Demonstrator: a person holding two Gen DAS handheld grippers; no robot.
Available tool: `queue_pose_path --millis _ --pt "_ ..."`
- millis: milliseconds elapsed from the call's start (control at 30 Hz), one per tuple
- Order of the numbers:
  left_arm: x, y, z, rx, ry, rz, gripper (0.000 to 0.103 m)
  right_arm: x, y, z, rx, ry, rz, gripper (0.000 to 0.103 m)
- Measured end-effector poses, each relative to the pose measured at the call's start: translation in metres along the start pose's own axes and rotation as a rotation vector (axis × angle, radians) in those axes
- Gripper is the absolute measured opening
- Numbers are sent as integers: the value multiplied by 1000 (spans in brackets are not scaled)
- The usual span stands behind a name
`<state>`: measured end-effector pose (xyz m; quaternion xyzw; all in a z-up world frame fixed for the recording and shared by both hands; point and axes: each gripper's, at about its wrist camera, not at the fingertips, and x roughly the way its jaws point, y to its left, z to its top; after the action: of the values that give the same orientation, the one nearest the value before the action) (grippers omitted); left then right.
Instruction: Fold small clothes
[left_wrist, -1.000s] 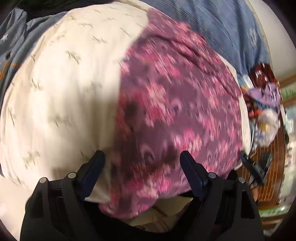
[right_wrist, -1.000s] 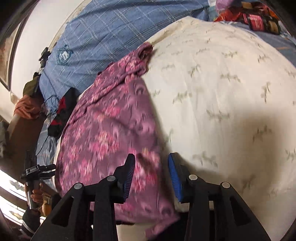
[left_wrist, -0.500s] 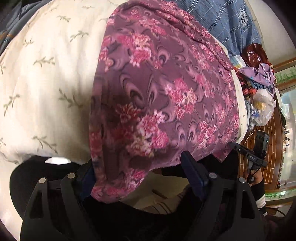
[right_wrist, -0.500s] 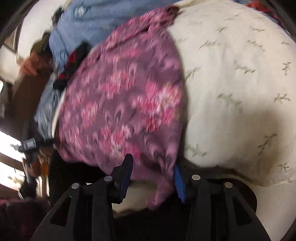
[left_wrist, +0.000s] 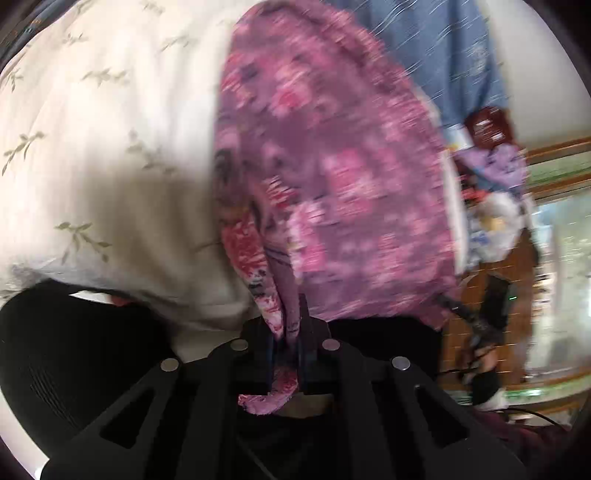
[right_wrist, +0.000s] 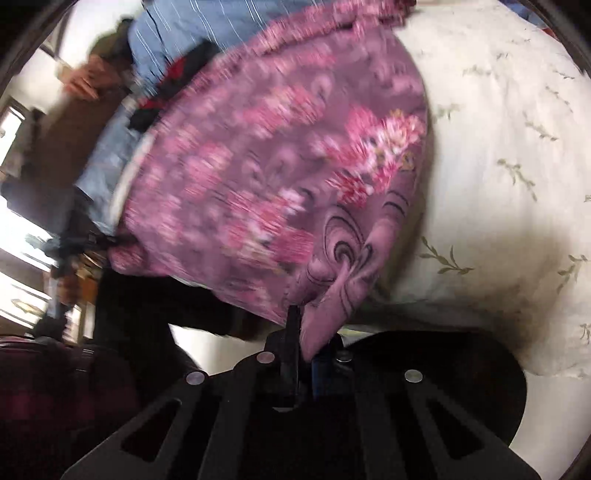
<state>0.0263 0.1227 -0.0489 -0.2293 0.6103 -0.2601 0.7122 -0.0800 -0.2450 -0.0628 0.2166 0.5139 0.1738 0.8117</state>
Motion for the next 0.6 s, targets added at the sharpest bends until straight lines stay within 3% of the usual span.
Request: queue_pose_path --millis 167,267,600 --pt "-21 -12 13 -12 -75 -154 6 -36 3 13 71 -172 162 3" --pt "-29 -13 29 -30 -100 -204 6 -49 -3 24 126 -260 241 4" --pt "-42 -17 106 -108 -222 -227 6 -45 -28 102 295 -479 312 4"
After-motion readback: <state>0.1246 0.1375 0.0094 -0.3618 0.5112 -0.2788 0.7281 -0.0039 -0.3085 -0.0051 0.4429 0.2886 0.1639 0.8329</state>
